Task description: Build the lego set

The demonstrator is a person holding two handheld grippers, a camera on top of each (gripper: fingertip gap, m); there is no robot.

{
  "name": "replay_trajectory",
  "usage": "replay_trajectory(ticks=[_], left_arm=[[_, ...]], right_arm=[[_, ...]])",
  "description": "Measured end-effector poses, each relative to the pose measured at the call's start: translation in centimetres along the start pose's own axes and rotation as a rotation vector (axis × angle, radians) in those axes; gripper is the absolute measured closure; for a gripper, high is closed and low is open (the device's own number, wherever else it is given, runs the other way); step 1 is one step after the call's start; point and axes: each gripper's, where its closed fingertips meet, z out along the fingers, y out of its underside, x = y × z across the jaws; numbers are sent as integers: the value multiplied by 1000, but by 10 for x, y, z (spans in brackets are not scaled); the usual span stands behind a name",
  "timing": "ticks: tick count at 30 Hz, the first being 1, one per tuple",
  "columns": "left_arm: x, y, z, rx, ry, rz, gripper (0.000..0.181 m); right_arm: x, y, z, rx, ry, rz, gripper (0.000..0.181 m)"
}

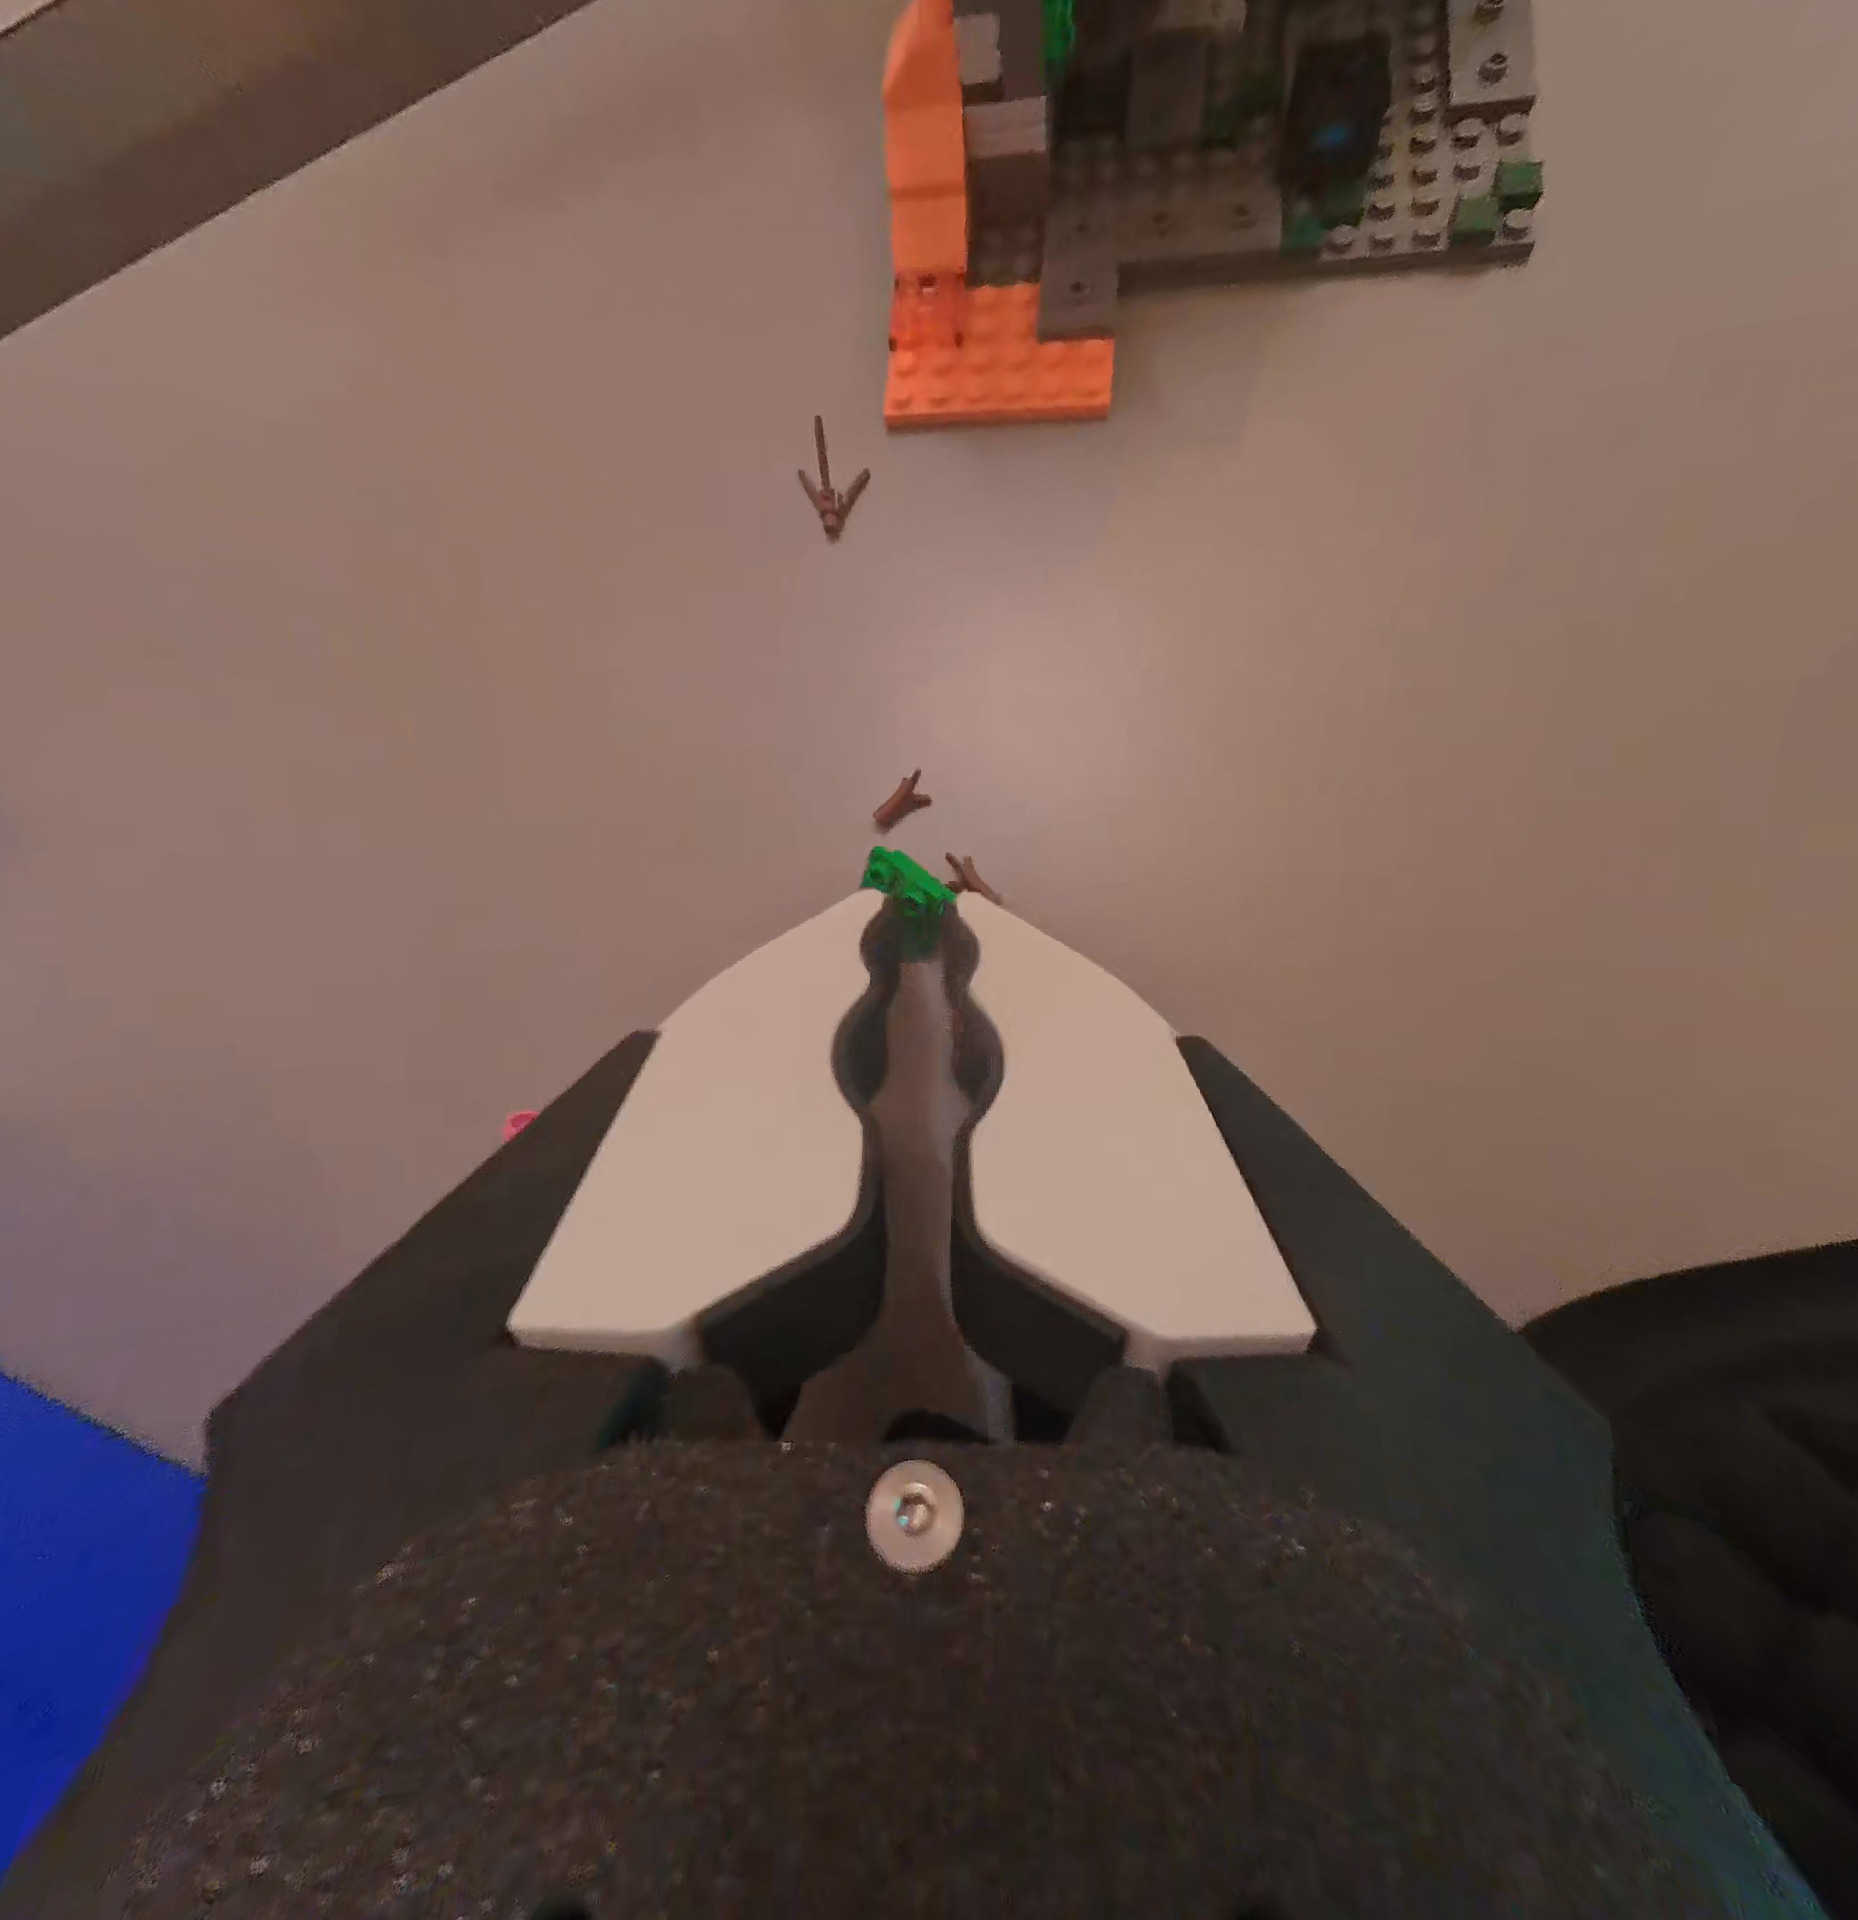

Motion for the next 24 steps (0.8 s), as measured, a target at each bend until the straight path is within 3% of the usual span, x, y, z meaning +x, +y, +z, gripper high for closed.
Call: replay_trajectory(ticks=[4,9,16,24], left_arm=[[-10,-3,-5,52,9,-93,175],[-10,-16,-19,185,124,-263,175],[0,-25,-22,249,268,-396,176],[3,-35,-28,339,470,-680,175]], right_arm=[[0,0,0,-1,1,0,177],[0,0,0,-3,-1,-1,177],[0,0,-1,-2,3,-3,177],[-2,0,0,-5,-3,-10,177]])
